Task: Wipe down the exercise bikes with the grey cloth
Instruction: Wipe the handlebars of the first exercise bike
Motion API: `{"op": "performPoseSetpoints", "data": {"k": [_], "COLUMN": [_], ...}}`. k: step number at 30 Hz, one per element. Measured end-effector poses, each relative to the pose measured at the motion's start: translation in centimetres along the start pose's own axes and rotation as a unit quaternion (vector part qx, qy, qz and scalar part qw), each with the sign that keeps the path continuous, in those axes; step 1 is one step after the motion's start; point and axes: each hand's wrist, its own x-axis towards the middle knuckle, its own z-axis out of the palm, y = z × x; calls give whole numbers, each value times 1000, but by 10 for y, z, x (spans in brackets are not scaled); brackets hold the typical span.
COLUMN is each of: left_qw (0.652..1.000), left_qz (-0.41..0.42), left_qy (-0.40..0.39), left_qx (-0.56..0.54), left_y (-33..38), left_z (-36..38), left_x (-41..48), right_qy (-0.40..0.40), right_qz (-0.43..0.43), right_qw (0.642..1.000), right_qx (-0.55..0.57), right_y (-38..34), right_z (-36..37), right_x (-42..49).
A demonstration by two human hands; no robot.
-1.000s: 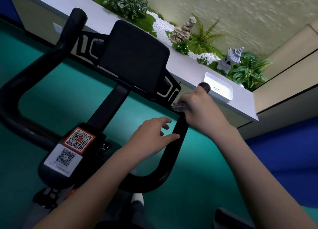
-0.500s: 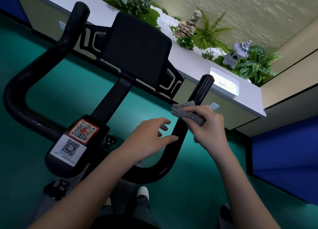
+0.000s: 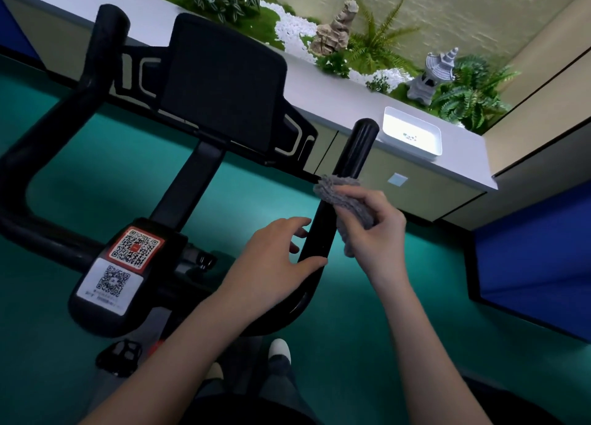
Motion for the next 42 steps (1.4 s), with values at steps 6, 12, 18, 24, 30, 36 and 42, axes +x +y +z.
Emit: {"op": "performPoseSetpoints", "data": {"k": [6,12,18,24,30,36,42], "left_qw": [999,999,998,998,998,999,999], "left_qz": [26,30,32,28,24,20,12], "left_qy": [13,14,27,39,50,46,45], "left_qx": [33,40,38,35,21,11,2], "left_y": [1,0,4,3,4,3,4], "left_z": [-1,1,7,9,10,9,9], "left_x": [-14,-17,-16,-16,-15,-16,-16], "right_qy": [-24,55,187,192,131,120,12], "right_qz": [-7,33,88,88,95,218,210], "right_qw": [1000,988,953,951,957,903,903], "right_qx": [9,141,220,226,242,350,375], "right_y": [8,9,26,38,43,46,48], "right_z": [2,-1,10,38,27,14,16], "right_x": [-39,-51,-4,-32,-62,-11,-3]}}
